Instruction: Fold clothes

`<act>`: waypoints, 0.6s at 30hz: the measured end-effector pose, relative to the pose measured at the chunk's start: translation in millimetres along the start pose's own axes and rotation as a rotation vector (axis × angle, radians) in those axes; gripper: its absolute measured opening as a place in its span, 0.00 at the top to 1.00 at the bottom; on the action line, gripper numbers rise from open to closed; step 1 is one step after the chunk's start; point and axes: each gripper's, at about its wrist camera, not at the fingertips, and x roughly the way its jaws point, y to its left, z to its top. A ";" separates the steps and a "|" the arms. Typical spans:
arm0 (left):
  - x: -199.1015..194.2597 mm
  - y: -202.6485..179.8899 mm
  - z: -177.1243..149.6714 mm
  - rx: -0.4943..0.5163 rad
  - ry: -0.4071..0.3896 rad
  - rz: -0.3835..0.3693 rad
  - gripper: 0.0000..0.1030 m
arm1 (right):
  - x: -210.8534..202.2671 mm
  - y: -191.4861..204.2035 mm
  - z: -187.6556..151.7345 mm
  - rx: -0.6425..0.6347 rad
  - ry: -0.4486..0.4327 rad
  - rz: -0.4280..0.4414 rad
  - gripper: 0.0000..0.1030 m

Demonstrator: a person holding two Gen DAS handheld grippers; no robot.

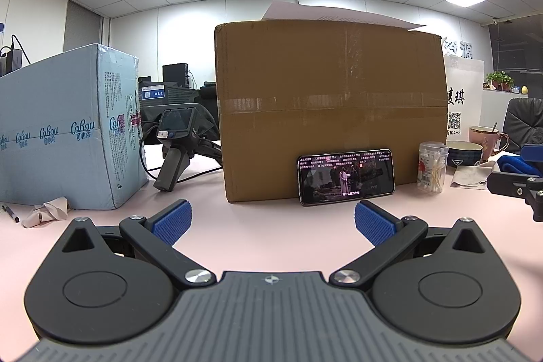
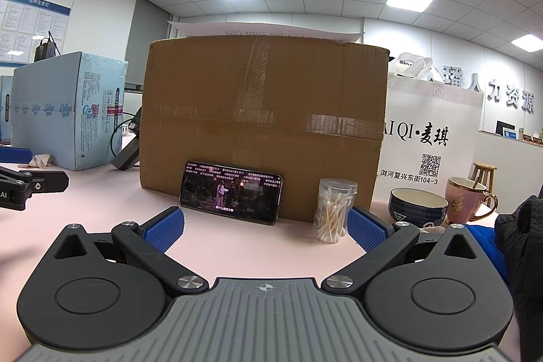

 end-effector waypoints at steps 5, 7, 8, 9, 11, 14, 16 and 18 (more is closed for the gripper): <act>0.2 1.0 -0.2 -0.007 0.003 0.000 0.00 | 0.2 -0.1 0.1 0.000 0.001 0.000 0.00; 0.3 1.5 -0.3 -0.009 0.004 0.001 0.00 | -0.1 0.1 0.1 0.000 0.001 0.000 0.00; 0.4 1.7 -0.4 -0.010 0.005 0.004 0.00 | -0.1 0.1 0.0 0.000 0.001 0.000 0.00; 0.5 1.9 -0.3 -0.011 0.007 0.007 0.00 | -0.1 0.2 0.0 0.000 0.001 0.000 0.00; 0.6 2.4 -0.3 -0.013 0.010 0.011 0.00 | -0.3 0.2 0.0 0.000 0.001 0.000 0.00; 0.5 3.3 -0.2 -0.016 0.014 0.014 0.00 | -0.2 0.2 0.1 0.000 0.001 0.000 0.00; 0.6 3.5 -0.1 -0.015 0.014 0.015 0.00 | 0.1 0.2 0.0 0.000 0.001 0.000 0.00; 0.4 3.5 0.1 -0.014 0.014 0.014 0.00 | 0.1 0.2 0.0 0.000 0.001 0.000 0.00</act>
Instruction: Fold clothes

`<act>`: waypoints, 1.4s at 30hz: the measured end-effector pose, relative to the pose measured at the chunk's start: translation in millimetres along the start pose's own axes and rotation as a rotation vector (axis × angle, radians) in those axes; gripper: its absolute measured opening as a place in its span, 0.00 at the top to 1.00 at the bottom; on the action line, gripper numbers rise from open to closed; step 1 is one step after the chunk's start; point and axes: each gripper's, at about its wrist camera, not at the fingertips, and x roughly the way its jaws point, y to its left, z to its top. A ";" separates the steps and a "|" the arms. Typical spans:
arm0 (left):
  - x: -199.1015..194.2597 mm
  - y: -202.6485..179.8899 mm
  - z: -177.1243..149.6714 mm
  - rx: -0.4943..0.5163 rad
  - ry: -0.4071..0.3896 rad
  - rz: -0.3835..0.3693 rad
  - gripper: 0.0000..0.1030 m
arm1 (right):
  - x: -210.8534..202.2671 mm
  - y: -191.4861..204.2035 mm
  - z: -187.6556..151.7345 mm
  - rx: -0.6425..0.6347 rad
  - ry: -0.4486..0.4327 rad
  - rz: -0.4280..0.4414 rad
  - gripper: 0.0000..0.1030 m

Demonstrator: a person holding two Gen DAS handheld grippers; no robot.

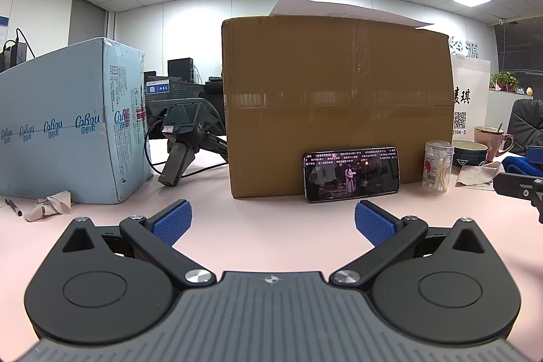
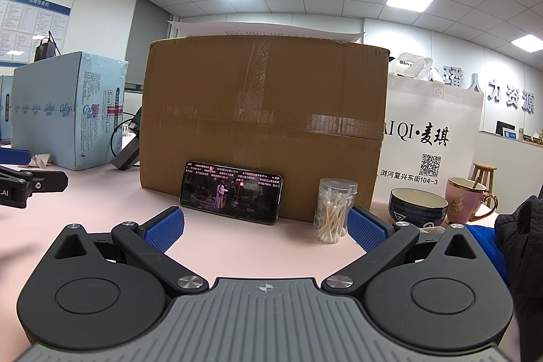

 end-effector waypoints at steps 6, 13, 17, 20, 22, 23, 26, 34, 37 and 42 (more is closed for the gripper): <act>0.3 0.2 -0.5 0.001 0.000 -0.001 0.00 | 0.0 0.0 0.0 0.000 0.000 0.000 0.00; 0.7 -0.3 -0.2 0.004 0.001 -0.003 0.00 | 0.0 -0.2 0.1 0.000 0.001 0.000 0.00; 1.2 -0.2 -0.2 0.003 0.001 -0.005 0.00 | 0.0 -0.1 0.1 0.000 0.000 0.000 0.00; 1.2 -0.2 -0.3 0.004 0.002 -0.006 0.00 | 0.1 -0.1 -0.1 0.000 0.000 0.000 0.00; 1.2 -0.3 -0.2 0.004 0.002 -0.007 0.00 | 0.0 0.0 -0.1 -0.001 0.000 0.000 0.00; 1.2 -0.3 -0.1 0.004 0.003 -0.008 0.00 | 0.1 0.1 -0.3 -0.001 0.000 0.000 0.00; 1.4 -0.1 0.0 0.003 0.004 -0.008 0.00 | 0.3 0.2 -0.5 -0.001 0.001 0.000 0.00; 1.8 -0.1 -0.1 0.003 0.005 -0.011 0.00 | 0.2 0.6 -0.7 -0.001 0.001 0.001 0.00; 1.9 0.3 -0.4 0.003 0.005 -0.011 0.00 | 0.1 0.8 -0.7 -0.001 0.001 0.001 0.00; 1.4 0.6 -0.5 0.004 0.003 -0.014 0.00 | 0.3 0.9 -0.6 -0.001 0.001 0.001 0.00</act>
